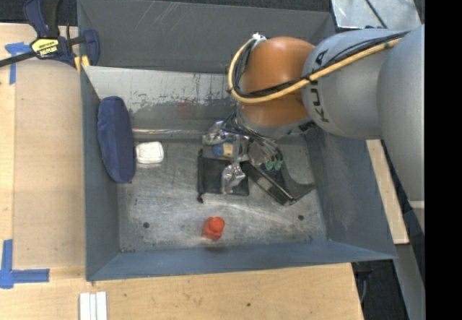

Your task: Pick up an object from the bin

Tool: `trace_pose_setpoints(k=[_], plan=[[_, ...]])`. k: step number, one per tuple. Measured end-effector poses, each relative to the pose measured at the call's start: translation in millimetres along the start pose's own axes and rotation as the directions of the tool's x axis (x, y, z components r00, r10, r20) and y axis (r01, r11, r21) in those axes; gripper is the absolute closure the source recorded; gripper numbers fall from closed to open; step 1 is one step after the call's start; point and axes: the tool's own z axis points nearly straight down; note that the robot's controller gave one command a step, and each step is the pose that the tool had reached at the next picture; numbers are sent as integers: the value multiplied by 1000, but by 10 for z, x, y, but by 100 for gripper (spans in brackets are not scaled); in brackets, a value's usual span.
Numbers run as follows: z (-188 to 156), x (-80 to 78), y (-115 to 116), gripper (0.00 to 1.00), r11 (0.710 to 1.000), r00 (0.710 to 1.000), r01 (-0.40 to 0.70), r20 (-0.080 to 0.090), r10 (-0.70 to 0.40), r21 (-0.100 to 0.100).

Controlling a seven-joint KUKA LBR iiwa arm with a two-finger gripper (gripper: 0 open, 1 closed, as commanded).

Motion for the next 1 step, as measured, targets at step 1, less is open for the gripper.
trace_pose_setpoints(k=[1], plan=[[0,0,0,100,1000,1000,0,0,0,0]])
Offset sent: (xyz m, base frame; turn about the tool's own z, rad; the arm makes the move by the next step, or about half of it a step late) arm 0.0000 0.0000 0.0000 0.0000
